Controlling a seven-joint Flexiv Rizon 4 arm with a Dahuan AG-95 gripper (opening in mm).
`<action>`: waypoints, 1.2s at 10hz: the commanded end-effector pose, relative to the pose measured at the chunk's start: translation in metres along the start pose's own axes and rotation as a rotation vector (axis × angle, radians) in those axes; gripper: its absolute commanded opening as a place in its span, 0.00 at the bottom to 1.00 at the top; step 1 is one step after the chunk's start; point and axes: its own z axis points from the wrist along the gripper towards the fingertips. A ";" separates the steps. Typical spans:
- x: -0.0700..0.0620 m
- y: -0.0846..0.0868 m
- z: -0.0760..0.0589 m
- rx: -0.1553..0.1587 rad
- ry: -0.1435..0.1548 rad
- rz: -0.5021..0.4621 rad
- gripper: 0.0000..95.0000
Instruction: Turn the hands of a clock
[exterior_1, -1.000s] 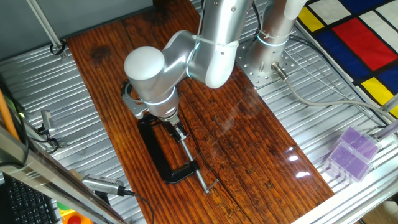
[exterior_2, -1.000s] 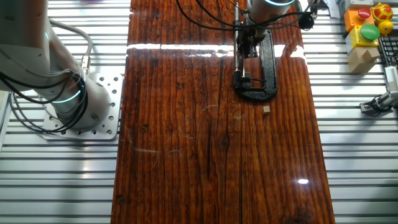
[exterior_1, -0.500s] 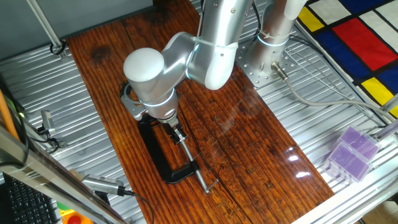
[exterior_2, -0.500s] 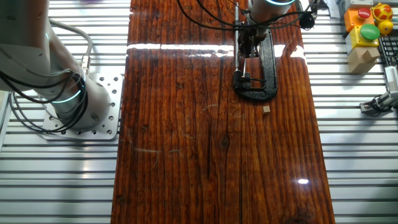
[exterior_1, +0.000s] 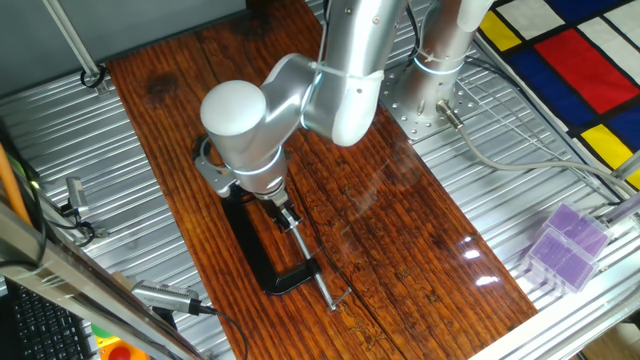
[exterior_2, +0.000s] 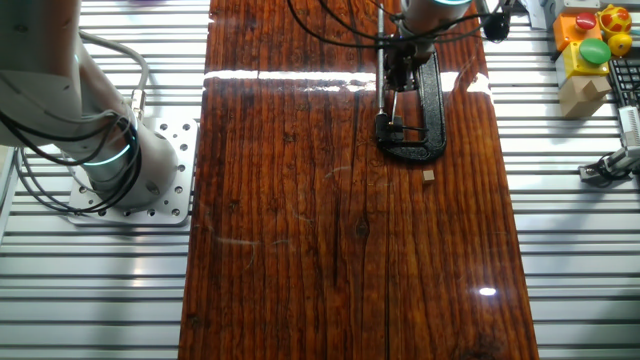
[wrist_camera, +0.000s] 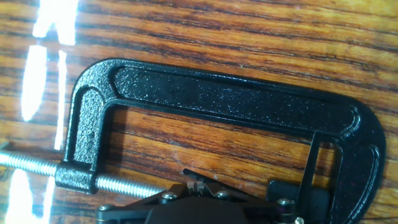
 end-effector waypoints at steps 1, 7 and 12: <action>-0.001 -0.001 0.000 0.015 0.001 -0.042 0.00; -0.003 -0.007 -0.001 0.039 -0.020 -0.137 0.00; -0.007 -0.012 -0.001 0.044 -0.025 -0.168 0.00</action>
